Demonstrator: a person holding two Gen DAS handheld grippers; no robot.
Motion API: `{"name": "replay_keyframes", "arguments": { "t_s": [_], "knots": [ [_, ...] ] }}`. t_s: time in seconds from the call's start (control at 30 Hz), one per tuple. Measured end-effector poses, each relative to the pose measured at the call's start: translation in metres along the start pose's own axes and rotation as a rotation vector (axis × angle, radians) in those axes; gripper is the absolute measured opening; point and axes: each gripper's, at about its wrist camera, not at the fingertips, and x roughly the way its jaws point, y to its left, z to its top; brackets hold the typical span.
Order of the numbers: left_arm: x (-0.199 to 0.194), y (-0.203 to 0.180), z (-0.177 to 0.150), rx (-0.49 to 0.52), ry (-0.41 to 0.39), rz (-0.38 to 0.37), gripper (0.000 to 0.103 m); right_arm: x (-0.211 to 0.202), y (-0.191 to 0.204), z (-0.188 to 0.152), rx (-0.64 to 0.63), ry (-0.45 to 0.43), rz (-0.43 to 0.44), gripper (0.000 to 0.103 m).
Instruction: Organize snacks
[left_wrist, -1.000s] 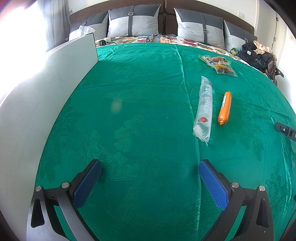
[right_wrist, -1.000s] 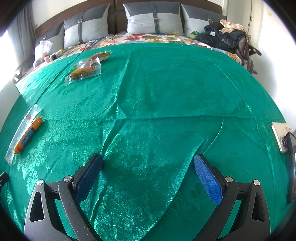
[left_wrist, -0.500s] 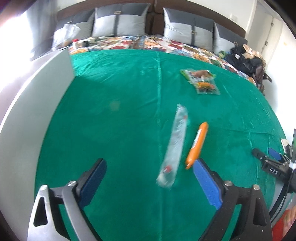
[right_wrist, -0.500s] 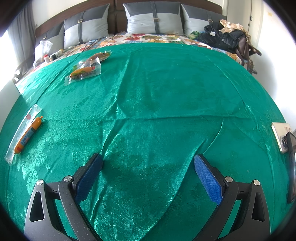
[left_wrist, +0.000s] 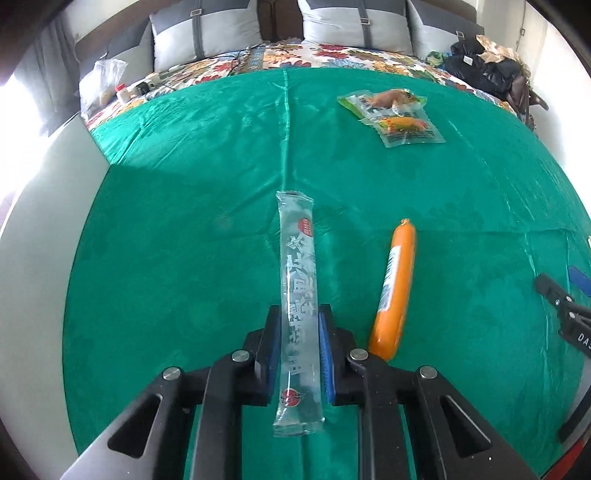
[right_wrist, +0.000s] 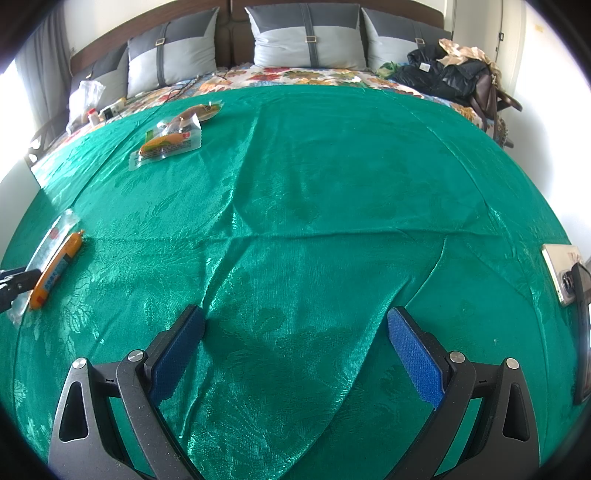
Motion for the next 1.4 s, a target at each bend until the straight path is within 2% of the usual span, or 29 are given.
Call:
{"name": "replay_keyframes", "arguments": {
  "t_s": [0.23,0.4,0.5,0.57,0.63,0.67,0.77,1.03,1.3,1.37,1.4],
  "knots": [
    [-0.019,0.041,-0.038,-0.148,-0.013,0.006,0.018,0.000,0.000,0.000,0.000,0.000,0.000,0.100],
    [-0.024,0.057,-0.058,-0.151,-0.023,0.032,0.018,0.000,0.000,0.000,0.000,0.000,0.000,0.100],
    [-0.024,0.060,-0.063,-0.156,-0.058,0.029,0.020,0.000,0.000,0.000,0.000,0.000,0.000,0.100],
    [-0.023,0.059,-0.064,-0.158,-0.073,0.025,0.029,0.000,0.000,0.000,0.000,0.000,0.000,0.100],
    [-0.022,0.055,-0.063,-0.145,-0.078,0.021,0.063,0.000,0.000,0.000,0.000,0.000,0.000,0.100],
    [-0.021,0.053,-0.063,-0.136,-0.076,0.037,0.069,0.000,0.000,0.000,0.000,0.000,0.000,0.100],
    [-0.019,0.048,-0.065,-0.113,-0.102,0.065,0.076,0.000,0.000,0.000,0.000,0.000,0.000,0.100],
    [-0.013,0.066,-0.071,-0.151,-0.120,0.088,0.103,0.000,0.000,0.000,0.000,0.000,0.000,0.100],
    [-0.012,0.071,-0.076,-0.165,-0.143,0.086,0.103,0.001,0.000,0.000,0.002,-0.001,0.000,0.100],
    [-0.013,0.071,-0.074,-0.152,-0.125,0.073,0.100,0.000,0.000,0.000,0.018,0.000,-0.006,0.100],
    [-0.015,0.071,-0.073,-0.146,-0.114,0.063,0.094,0.001,0.003,0.000,0.038,0.000,-0.022,0.100]
  ]
}}
